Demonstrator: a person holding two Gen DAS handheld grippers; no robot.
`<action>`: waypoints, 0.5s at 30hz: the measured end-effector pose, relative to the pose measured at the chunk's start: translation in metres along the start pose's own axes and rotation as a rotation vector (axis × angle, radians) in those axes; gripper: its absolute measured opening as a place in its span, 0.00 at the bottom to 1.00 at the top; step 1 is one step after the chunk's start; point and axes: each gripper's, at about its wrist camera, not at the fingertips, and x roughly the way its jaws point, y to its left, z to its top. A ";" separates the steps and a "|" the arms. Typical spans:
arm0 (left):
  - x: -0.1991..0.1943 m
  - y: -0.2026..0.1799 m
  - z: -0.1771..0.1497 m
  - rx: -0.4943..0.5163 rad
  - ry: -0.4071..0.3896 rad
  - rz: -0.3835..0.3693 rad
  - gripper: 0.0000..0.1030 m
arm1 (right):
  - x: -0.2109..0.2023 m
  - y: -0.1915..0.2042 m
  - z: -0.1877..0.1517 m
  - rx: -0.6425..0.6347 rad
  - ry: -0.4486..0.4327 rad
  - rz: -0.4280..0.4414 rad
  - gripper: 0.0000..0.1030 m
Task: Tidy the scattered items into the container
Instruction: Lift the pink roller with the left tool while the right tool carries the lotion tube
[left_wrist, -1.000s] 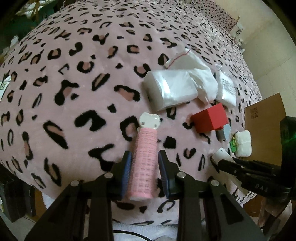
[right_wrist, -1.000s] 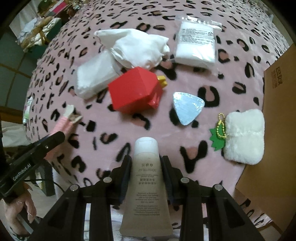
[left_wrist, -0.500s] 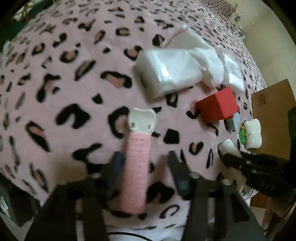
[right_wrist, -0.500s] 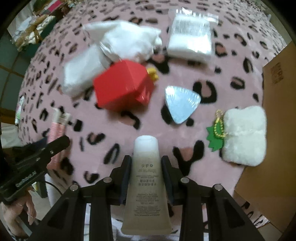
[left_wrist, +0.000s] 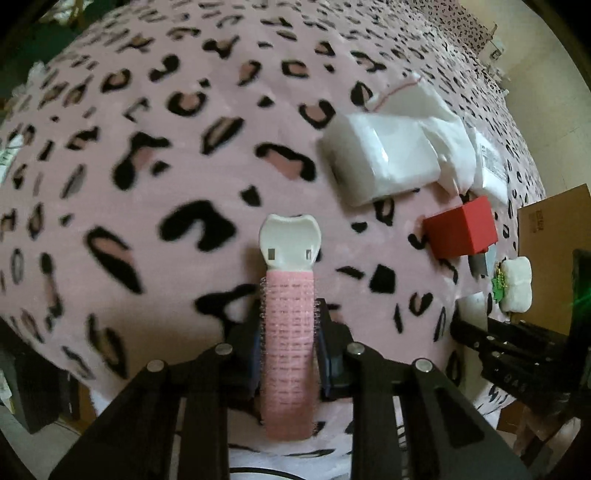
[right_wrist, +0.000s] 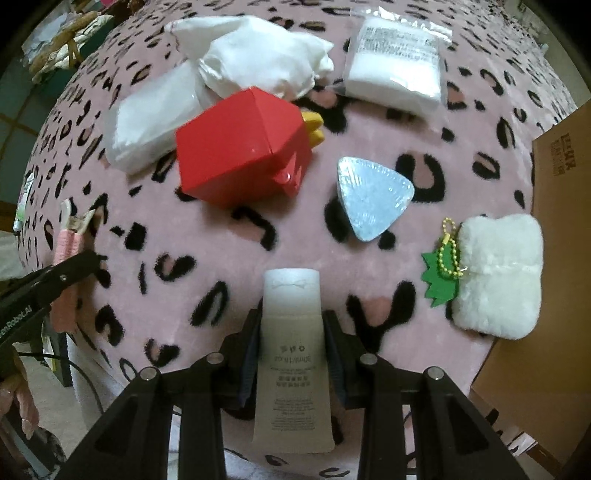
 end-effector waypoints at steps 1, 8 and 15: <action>-0.003 0.002 -0.001 0.000 -0.004 0.000 0.24 | -0.003 0.000 -0.001 0.005 -0.009 0.003 0.32; -0.037 -0.004 -0.002 0.028 -0.053 0.003 0.24 | -0.032 0.001 -0.003 0.017 -0.069 0.037 0.32; -0.066 -0.026 0.000 0.079 -0.081 -0.002 0.24 | -0.073 -0.008 -0.006 0.014 -0.134 0.057 0.32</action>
